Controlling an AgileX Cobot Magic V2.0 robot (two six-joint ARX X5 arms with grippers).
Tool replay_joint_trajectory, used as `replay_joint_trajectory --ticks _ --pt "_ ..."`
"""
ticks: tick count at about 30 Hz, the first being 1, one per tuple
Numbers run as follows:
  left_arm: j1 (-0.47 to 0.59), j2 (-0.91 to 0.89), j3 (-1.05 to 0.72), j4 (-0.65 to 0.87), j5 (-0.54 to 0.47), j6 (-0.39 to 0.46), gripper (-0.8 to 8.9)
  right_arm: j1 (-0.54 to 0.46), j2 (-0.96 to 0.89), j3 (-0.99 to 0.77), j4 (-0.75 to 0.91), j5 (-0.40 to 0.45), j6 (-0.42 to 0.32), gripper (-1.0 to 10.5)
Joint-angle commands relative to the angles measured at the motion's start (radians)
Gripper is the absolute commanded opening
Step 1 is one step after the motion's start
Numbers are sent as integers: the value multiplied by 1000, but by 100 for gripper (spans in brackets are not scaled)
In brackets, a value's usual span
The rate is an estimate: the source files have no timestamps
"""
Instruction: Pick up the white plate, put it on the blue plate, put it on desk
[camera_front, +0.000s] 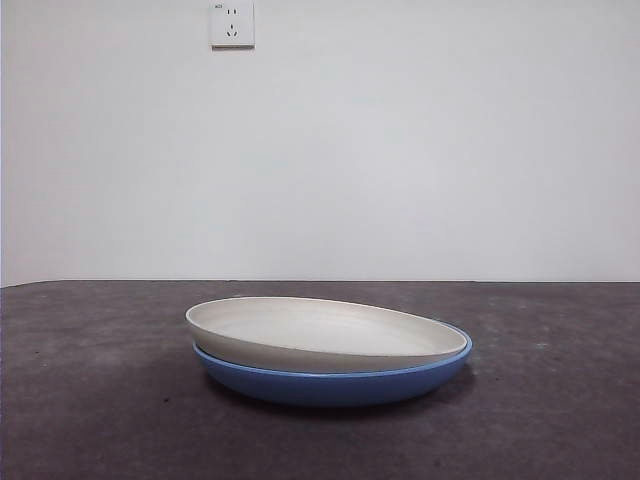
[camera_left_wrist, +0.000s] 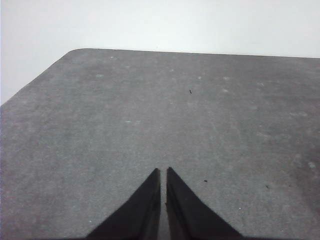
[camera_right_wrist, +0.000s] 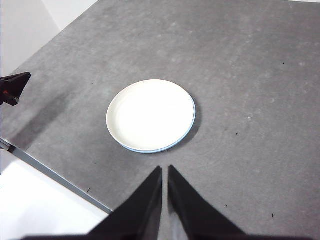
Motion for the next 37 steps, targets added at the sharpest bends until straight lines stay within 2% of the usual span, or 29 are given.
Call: replay_joint_trajectory --ticks 1,28,29,30,32,34,37 --pt "2 -2 -21 -8 -3 -8 19 4 2 16 8 -2 -6 16" --pt "2 -2 -21 -7 -3 -19 20 -11 -2 16 1 5 -13 16" --pt "2 -2 -21 -7 -3 -19 20 -24 -2 14 2 5 -18 16" --pt "2 -2 -21 -7 -3 -19 20 -40 -2 8 11 11 -53 16" --pt "2 -2 -21 -7 -3 -19 20 -69 -2 -27 62 22 -84 16" --pt "2 -2 -21 -7 -3 -19 20 -92 -7 -99 179 26 -92 16" --pt "2 -2 -21 -7 -3 -19 20 -133 -39 -270 435 24 -111 16"
